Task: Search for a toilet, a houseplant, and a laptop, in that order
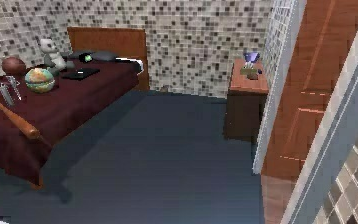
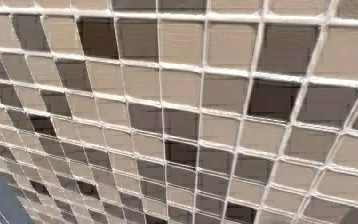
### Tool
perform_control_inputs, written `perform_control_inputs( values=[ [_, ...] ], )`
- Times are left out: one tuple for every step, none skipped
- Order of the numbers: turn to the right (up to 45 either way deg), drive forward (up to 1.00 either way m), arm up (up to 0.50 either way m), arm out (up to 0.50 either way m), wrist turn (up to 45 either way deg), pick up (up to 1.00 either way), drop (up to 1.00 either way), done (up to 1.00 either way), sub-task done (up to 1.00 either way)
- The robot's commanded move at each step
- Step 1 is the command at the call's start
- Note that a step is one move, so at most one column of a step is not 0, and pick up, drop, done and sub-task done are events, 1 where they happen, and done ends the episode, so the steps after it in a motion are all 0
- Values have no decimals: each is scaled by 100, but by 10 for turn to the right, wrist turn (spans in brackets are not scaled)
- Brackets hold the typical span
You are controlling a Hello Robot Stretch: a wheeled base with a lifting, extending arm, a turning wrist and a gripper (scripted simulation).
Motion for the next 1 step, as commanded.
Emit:
perform_control_inputs(
  values=[
    [-90,0,0,0,0,0,0,0,0]
  ],
)
